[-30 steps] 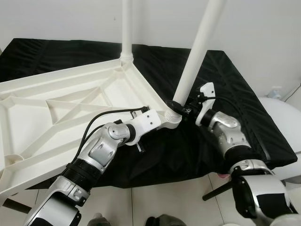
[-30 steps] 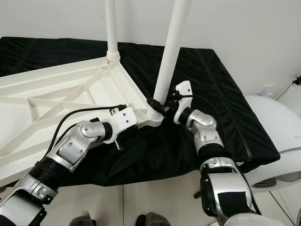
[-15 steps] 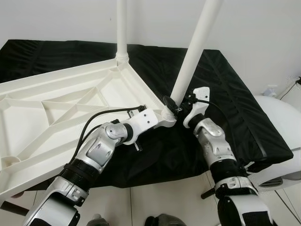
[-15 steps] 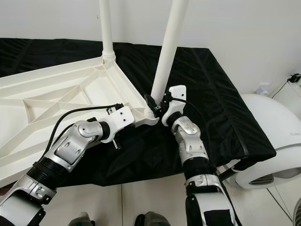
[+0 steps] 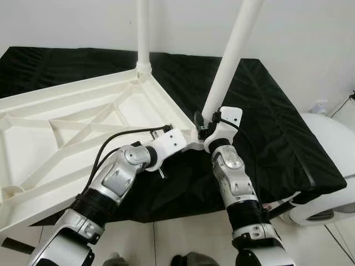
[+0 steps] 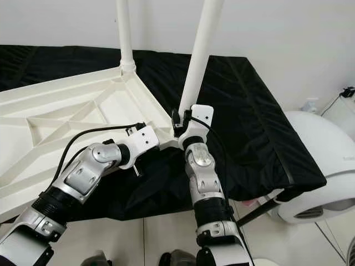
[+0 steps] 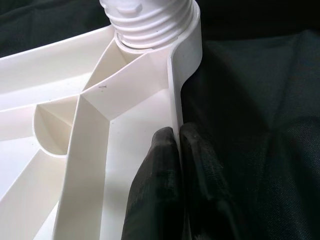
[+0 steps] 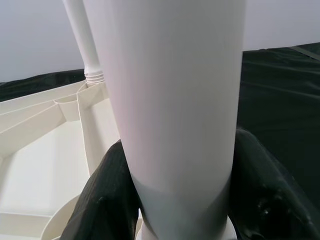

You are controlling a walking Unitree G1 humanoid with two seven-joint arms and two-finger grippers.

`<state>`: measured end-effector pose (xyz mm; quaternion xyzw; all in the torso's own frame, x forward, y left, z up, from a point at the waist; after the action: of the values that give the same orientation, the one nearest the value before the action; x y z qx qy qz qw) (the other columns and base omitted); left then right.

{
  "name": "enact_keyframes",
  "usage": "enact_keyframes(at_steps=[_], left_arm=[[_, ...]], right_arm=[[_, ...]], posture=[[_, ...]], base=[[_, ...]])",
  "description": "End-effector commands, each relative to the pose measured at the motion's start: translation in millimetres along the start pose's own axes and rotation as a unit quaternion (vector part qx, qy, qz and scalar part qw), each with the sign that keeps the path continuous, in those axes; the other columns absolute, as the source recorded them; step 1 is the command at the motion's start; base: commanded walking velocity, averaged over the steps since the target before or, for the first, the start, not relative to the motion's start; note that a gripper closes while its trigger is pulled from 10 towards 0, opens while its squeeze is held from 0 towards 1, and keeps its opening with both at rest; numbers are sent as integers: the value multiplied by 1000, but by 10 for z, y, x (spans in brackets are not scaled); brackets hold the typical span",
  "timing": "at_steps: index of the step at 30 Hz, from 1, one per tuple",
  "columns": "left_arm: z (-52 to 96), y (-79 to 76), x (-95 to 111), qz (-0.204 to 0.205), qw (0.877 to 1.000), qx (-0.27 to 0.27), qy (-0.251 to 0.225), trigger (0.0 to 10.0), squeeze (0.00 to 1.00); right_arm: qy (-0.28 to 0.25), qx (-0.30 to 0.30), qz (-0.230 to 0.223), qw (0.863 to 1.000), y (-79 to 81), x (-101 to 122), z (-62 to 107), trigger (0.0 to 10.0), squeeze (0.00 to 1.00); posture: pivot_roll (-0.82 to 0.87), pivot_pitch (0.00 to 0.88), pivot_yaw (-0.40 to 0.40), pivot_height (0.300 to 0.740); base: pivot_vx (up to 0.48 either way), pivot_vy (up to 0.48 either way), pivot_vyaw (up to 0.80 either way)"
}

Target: Building children table

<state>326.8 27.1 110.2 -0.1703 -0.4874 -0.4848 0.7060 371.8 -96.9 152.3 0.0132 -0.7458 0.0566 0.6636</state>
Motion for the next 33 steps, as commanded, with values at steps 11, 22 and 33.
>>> enact_keyframes(at_steps=[11, 22, 33], left_arm=[[-60, -240, -138, 7, 999, -49, 18, 10000, 0], [-78, -252, -113, 4, 999, -50, 15, 10000, 0], [-106, -239, -38, -5, 999, -52, 9, 10000, 0]], right_arm=[[31, -60, -14, 998, -285, -133, 89, 10000, 1000], [20, 9, 26, 999, -447, -162, 51, 10000, 0], [16, 224, 44, 973, -280, -173, -65, 10000, 0]], posture=[[46, 0, -103, 740], [37, 0, -102, 740], [44, 0, -99, 740]], base=[[0, 0, 0], [0, 0, 0], [0, 0, 0]])
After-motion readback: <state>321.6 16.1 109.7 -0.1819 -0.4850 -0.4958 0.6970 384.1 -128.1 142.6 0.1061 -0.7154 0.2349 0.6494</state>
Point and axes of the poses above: a point about 5 cm out from each wrist's last joint towards the gripper, its own z axis pointing back from the gripper into the wrist, its own x axis along the axis of the wrist's last joint, y = z × x, the point moved 4 cm from there along -z, pointing out of the wrist towards the gripper, and after that the axes turned 10 degrees about z, right-handed, at the moved point
